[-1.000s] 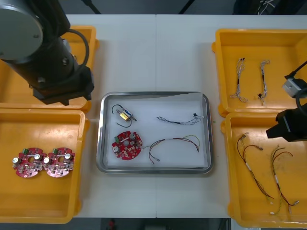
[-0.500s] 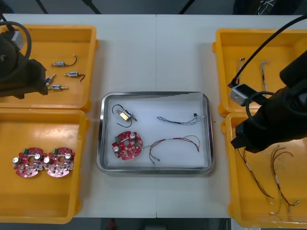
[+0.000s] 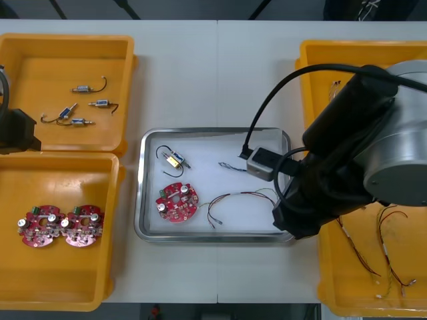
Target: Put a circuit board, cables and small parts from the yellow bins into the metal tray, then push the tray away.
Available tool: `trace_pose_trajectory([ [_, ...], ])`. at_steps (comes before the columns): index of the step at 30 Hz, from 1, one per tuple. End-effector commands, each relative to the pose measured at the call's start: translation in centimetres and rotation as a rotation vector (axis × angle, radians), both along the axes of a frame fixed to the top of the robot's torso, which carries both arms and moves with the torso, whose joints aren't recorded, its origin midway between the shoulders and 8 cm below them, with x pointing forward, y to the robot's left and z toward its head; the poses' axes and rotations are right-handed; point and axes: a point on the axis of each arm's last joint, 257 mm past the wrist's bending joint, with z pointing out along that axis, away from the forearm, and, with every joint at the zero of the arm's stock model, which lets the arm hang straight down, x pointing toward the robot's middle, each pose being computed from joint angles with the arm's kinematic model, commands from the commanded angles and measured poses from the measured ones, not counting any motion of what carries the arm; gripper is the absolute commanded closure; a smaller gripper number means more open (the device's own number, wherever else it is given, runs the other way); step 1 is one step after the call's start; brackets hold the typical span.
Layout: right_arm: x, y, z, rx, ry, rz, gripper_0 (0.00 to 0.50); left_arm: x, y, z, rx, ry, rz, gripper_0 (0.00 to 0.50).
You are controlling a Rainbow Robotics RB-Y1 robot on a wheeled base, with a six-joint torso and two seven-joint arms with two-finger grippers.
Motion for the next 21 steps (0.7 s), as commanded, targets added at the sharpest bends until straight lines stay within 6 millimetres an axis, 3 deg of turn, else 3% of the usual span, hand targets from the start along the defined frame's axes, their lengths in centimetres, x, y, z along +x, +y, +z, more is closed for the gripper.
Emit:
trace_pose_trajectory([
  [1, -0.6, 4.0, 0.0, -0.039, -0.087, 0.19, 0.0, -1.0, 2.0, 0.2, 0.054, -0.012, 0.003, 0.0],
  [14, 0.6, 8.9, -4.0, -0.18, -0.196, 0.541, 0.0, -1.8, 2.7, -1.5, 0.056, 0.002, 0.001, 0.0],
  [21, 0.7, 9.8, -6.3, -0.195, -0.191, 0.618, 0.0, -1.7, 2.6, -1.6, 0.054, -0.002, -0.003, 0.0],
])
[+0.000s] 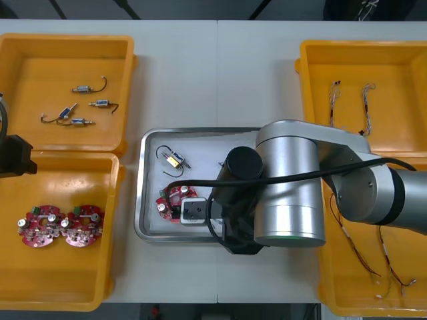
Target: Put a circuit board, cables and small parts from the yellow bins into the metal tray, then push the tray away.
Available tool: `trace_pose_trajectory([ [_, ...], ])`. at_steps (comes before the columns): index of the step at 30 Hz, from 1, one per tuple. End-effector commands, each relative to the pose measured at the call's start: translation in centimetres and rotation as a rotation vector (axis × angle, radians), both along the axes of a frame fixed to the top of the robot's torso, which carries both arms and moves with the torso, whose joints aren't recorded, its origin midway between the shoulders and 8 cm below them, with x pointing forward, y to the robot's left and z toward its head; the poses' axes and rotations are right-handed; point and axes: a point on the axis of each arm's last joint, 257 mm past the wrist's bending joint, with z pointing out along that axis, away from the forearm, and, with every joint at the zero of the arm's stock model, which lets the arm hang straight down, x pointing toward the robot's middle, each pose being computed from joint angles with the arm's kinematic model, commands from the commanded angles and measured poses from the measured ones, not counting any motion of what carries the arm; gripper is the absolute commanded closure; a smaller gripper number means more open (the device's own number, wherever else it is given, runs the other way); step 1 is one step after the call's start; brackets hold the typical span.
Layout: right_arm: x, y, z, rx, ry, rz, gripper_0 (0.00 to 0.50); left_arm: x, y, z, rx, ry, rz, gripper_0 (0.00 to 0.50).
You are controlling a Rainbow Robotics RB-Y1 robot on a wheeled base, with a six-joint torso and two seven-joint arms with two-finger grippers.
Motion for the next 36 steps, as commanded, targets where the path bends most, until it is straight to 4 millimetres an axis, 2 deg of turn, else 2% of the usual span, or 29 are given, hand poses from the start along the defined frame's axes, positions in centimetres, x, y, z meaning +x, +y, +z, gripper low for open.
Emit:
trace_pose_trajectory([
  [1, -0.3, 1.6, -0.7, -0.02, -0.019, 0.095, 0.0, 0.4, 0.9, 1.9, 0.048, -0.043, -0.022, 0.0],
  [8, -0.5, 1.6, -2.9, -0.057, -0.012, 0.092, 0.0, 0.4, 0.7, 2.0, 0.053, -0.047, -0.035, 0.0],
  [17, -0.6, 2.0, -4.8, -0.069, 0.026, 0.045, 0.0, 0.4, 0.7, 1.9, 0.052, -0.044, -0.035, 0.0],
  [36, -0.8, 2.0, -6.8, -0.028, 0.002, -0.011, 0.0, 0.4, 0.7, 1.9, 0.052, -0.044, -0.035, 0.0],
])
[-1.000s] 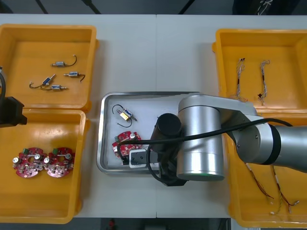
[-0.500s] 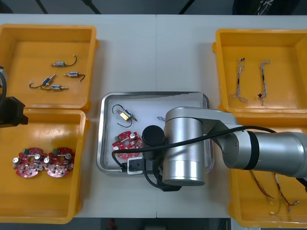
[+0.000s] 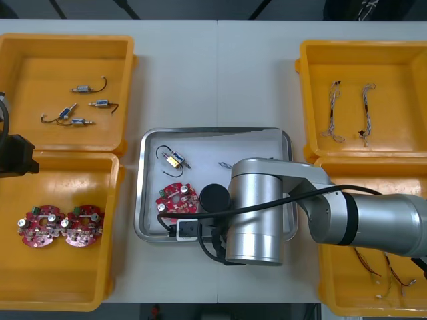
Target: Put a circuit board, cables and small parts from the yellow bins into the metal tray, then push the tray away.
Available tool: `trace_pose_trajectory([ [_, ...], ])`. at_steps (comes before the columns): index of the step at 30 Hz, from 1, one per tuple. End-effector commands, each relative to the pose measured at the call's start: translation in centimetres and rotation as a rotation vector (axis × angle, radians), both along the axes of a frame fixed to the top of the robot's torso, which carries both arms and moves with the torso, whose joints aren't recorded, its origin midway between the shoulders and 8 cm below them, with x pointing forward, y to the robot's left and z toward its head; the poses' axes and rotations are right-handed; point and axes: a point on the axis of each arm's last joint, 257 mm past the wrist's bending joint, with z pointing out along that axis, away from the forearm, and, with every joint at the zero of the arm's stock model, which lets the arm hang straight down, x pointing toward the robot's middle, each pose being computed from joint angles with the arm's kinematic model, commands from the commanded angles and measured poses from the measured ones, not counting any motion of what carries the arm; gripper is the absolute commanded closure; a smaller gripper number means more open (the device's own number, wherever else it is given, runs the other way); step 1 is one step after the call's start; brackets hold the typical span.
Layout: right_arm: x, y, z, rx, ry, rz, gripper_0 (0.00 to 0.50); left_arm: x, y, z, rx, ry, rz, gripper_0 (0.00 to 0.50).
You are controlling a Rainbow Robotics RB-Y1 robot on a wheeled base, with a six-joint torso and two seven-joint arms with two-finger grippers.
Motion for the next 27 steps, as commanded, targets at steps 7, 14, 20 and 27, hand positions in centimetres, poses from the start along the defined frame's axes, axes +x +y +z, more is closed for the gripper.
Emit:
trace_pose_trajectory([
  [7, -1.5, 1.6, -0.8, 0.045, 0.011, -0.015, 0.387, 0.3, 1.2, 1.7, 0.052, -0.036, -0.019, 0.0],
  [14, -1.1, 1.6, -0.7, 0.046, -0.007, -0.017, 0.5, 0.3, 1.2, 1.7, 0.052, -0.036, -0.019, 0.0],
  [20, 0.1, 1.3, -0.3, 0.04, -0.051, -0.022, 0.5, 0.3, 1.2, 1.7, 0.052, -0.036, -0.019, 0.0],
  [27, 2.9, 0.7, 1.7, 0.028, -0.136, -0.027, 0.5, 0.3, 1.2, 1.7, 0.052, -0.036, -0.019, 0.0],
])
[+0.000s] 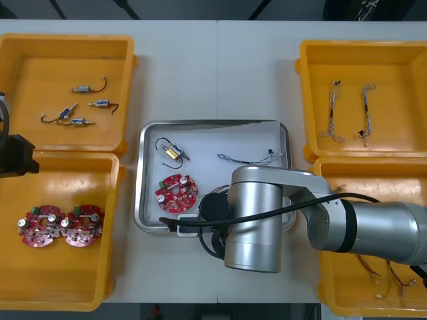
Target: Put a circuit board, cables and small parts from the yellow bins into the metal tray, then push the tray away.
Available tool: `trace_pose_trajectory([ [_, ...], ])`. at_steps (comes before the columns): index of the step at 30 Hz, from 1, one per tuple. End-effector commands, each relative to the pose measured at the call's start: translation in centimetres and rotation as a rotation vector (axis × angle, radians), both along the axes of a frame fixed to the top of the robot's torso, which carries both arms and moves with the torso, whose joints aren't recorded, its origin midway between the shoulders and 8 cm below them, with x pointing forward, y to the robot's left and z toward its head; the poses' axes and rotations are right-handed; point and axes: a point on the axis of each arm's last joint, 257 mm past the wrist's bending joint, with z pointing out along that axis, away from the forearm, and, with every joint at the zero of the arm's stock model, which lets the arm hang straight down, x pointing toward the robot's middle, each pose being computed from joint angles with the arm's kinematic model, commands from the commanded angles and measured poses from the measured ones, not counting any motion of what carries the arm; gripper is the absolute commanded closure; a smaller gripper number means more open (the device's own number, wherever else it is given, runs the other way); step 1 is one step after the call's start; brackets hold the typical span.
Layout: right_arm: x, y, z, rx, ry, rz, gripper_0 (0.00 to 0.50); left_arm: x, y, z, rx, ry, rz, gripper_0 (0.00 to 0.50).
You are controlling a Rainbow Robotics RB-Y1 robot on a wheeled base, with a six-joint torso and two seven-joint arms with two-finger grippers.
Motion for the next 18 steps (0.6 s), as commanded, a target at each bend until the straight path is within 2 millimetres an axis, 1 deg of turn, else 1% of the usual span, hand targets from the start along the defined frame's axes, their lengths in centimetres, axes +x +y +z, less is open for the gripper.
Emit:
trace_pose_trajectory([
  [1, 1.4, 0.5, 1.7, 0.021, -0.053, -0.017, 0.5, 0.3, 1.2, 1.7, 0.052, -0.036, -0.018, 0.0],
  [7, 3.6, 0.3, 3.8, 0.011, -0.114, -0.012, 0.5, 0.3, 1.2, 1.7, 0.052, -0.036, -0.018, 0.0],
  [8, 4.2, 0.3, 4.6, 0.007, -0.134, -0.01, 0.5, 0.3, 1.2, 1.7, 0.052, -0.036, -0.018, 0.0],
  [9, 4.2, 0.3, 4.6, 0.007, -0.134, -0.01, 0.5, 0.3, 1.2, 1.7, 0.052, -0.036, -0.018, 0.0],
  [10, 4.8, 0.4, 5.3, 0.008, -0.152, -0.006, 0.5, 0.3, 1.2, 1.7, 0.052, -0.036, -0.018, 0.0],
  [14, 6.3, 0.0, 6.9, 0.001, -0.195, -0.01, 0.5, 0.3, 1.2, 1.7, 0.052, -0.036, -0.018, 0.0],
  [18, 7.4, -0.4, 8.0, -0.007, -0.226, -0.012, 0.5, 0.3, 1.2, 1.7, 0.052, -0.036, -0.018, 0.0],
])
